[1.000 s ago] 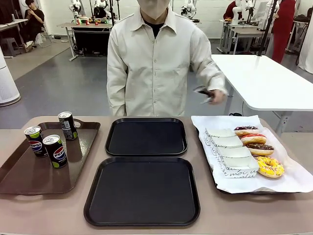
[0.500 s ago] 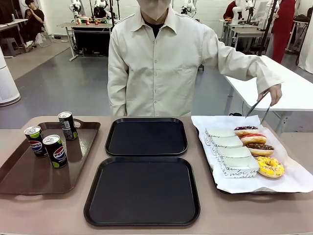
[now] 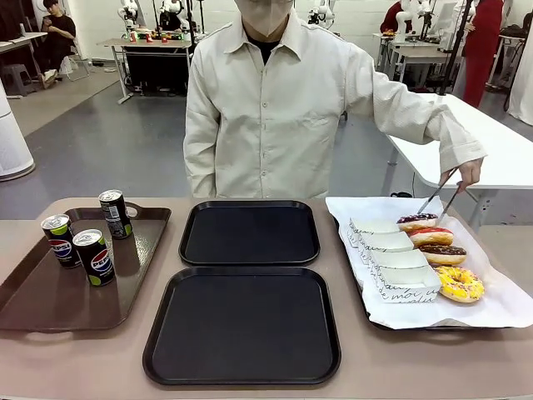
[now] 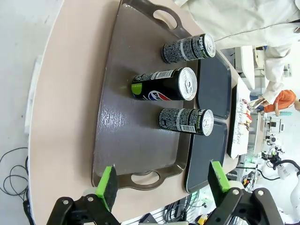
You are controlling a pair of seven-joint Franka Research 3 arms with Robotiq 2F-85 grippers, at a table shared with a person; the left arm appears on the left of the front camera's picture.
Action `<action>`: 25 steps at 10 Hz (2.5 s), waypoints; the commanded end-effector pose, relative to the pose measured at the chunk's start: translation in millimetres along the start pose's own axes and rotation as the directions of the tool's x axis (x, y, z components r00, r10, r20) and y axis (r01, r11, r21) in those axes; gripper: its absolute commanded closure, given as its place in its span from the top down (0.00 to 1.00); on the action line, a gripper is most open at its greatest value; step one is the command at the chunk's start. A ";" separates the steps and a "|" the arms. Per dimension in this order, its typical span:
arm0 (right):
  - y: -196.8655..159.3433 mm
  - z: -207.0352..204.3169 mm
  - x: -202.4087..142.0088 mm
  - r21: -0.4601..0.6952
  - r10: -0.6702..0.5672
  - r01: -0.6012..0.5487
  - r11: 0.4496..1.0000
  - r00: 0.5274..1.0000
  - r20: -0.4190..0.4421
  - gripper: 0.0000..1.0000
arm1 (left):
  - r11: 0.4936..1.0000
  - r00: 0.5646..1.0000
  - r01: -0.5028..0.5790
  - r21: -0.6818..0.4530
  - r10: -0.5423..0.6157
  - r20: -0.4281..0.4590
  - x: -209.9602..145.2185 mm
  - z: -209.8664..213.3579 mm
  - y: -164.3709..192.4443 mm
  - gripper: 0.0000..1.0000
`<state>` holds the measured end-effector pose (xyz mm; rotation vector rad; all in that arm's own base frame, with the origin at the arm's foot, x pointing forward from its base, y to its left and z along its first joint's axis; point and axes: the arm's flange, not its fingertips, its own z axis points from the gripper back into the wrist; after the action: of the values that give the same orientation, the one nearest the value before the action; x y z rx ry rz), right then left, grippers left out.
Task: Set up donuts and drinks on trays.
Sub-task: Pick up one Pepsi coke and place it on the Flat Tray.
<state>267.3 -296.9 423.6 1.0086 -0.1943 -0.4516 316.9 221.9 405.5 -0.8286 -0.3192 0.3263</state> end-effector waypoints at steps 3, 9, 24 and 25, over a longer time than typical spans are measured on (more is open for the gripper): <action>-1.4 3.1 -2.4 0.001 -0.013 0.013 1.000 1.000 -0.012 1.00 | 0.989 0.998 0.063 0.135 -0.058 -0.038 10.2 2.1 -56.2 1.00; -1.4 3.1 -2.4 0.001 -0.013 0.013 1.000 1.000 -0.012 1.00 | 0.800 0.978 0.199 0.566 -0.195 -0.068 22.3 -83.9 -199.5 1.00; -1.4 3.1 -2.4 0.001 -0.013 0.013 1.000 1.000 -0.012 1.00 | 0.642 0.942 0.322 0.696 -0.287 -0.171 -38.4 -183.6 -237.1 1.00; -1.4 3.1 -2.4 0.001 -0.013 0.013 1.000 1.000 -0.012 1.00 | 0.648 0.944 0.320 0.691 -0.284 -0.171 -37.8 -183.1 -236.4 1.00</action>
<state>266.0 -298.7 423.1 1.0100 -0.1933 -0.4568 392.9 -63.8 463.2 0.0046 -0.2490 0.0890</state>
